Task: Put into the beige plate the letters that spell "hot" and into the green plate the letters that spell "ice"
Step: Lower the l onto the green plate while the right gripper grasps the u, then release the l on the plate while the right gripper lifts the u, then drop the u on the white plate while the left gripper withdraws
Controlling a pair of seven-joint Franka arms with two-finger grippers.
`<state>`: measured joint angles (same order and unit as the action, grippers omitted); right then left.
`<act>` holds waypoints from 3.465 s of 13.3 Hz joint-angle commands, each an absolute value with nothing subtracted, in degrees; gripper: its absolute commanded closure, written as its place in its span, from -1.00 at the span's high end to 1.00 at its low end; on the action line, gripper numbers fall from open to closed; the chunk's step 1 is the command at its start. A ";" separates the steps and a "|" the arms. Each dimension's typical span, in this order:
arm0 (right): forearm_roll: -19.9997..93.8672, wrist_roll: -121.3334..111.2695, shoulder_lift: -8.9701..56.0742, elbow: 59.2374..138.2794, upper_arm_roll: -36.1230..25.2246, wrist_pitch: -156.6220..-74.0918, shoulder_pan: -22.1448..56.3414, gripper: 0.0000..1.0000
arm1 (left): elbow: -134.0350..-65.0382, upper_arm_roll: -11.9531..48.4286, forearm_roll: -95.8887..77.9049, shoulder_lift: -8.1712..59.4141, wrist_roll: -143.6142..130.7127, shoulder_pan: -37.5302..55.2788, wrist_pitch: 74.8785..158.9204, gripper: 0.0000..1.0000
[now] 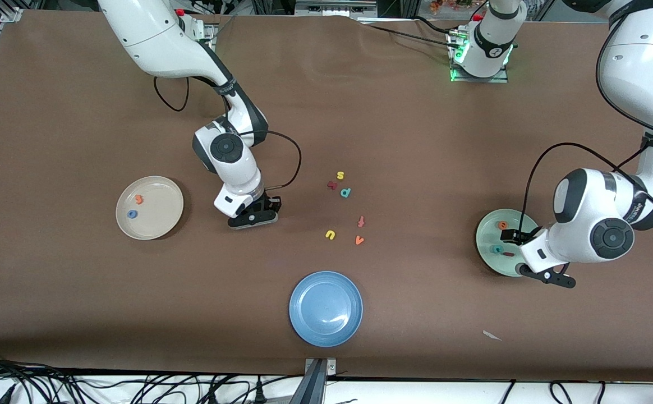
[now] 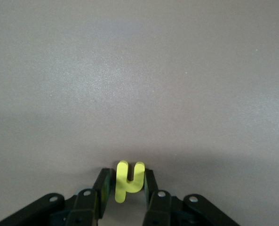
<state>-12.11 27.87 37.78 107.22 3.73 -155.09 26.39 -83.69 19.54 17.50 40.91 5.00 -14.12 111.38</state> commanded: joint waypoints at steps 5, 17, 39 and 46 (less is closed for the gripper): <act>-12.57 27.69 38.15 107.05 3.78 -154.52 26.54 -0.76 | -84.46 19.34 12.23 36.66 4.92 -14.68 107.05 1.00; -12.22 25.50 26.81 107.49 -2.10 -130.44 25.58 -0.76 | -99.57 5.20 0.79 14.69 2.04 -3.44 104.50 1.00; 2.72 -6.33 27.60 112.94 -16.87 -125.95 18.90 0.99 | -92.29 -3.96 -1.67 0.97 1.05 3.08 89.74 1.00; 2.64 -6.42 25.93 111.71 -16.88 -125.86 18.98 0.99 | -92.29 -4.04 -1.14 0.97 0.79 2.99 89.74 1.00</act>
<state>1.72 -6.08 27.23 111.47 -16.98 -126.50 18.95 -93.90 -4.24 -2.21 0.63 -0.27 3.24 91.08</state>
